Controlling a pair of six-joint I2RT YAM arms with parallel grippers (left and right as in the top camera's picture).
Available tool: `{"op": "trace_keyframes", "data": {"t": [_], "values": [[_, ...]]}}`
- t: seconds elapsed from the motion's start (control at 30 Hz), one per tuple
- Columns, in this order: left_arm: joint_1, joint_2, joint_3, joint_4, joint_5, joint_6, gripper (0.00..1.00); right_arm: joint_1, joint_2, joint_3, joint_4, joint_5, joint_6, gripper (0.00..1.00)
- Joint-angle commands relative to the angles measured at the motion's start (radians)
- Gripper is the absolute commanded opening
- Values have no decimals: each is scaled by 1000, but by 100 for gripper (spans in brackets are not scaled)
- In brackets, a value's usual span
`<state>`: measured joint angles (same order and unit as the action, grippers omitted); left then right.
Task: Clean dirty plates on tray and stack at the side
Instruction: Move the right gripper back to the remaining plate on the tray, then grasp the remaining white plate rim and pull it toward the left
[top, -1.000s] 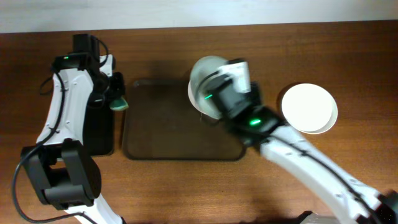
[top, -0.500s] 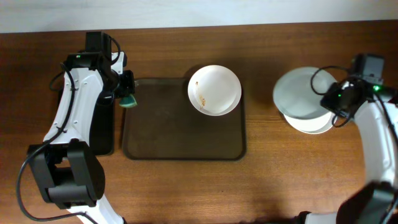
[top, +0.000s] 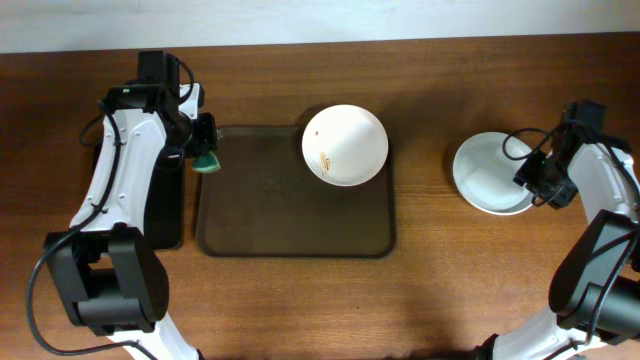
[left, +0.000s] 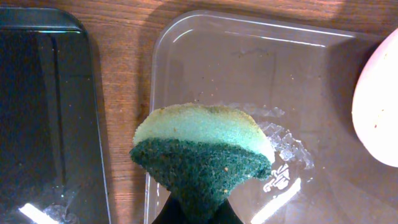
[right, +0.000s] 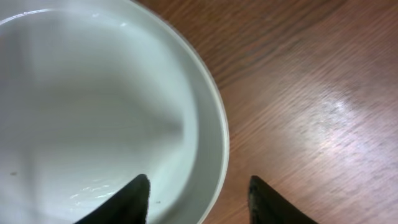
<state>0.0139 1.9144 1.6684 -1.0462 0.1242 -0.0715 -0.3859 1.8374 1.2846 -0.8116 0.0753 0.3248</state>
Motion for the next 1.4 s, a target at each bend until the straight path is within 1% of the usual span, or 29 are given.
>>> {"op": "trace_keyframes", "data": {"t": [0.0,0.07,0.13,0.23,0.33,0.43,0.53,0.63,0.73,0.8,0.93,1.0,1.03,1.1,1.13,1.2,1.3,1.37], "values": [[0,-19,14,14,11,-2,0,28,6,99,-51,-109,-40,60],[0,-19,14,18,11,-2,1,64,5,233,-146,-209,-42,60],[0,-19,14,18,11,-2,1,125,5,325,-188,-279,-51,58],[0,-19,14,17,11,-2,1,231,6,349,-161,-343,-45,55],[0,-19,14,18,11,-2,1,390,36,336,-111,-271,9,53],[0,-19,13,20,11,-2,0,496,103,336,-71,-244,43,51],[0,-19,13,19,11,-2,1,557,180,336,-43,-198,105,49],[0,-19,13,15,11,-2,0,587,258,336,3,-190,130,43],[0,-19,13,15,11,-2,0,589,303,336,43,-202,129,42],[0,-19,13,16,11,-2,0,589,326,336,59,-203,129,34],[0,-19,13,16,11,-2,0,604,352,336,68,-210,125,24],[0,-19,13,16,11,-2,1,618,364,336,72,-211,125,23],[0,-19,13,16,11,-2,0,624,370,336,74,-210,125,21],[0,-19,13,16,11,-2,1,648,376,336,75,-210,125,14],[0,-19,13,16,11,-2,1,655,376,336,75,-210,125,9],[0,-19,13,16,11,-2,1,673,376,336,67,-213,126,4],[0,-19,13,16,11,-2,1,690,375,336,3,-289,130,4],[0,-19,13,16,11,-2,0,715,375,336,-77,-312,191,4]]}}
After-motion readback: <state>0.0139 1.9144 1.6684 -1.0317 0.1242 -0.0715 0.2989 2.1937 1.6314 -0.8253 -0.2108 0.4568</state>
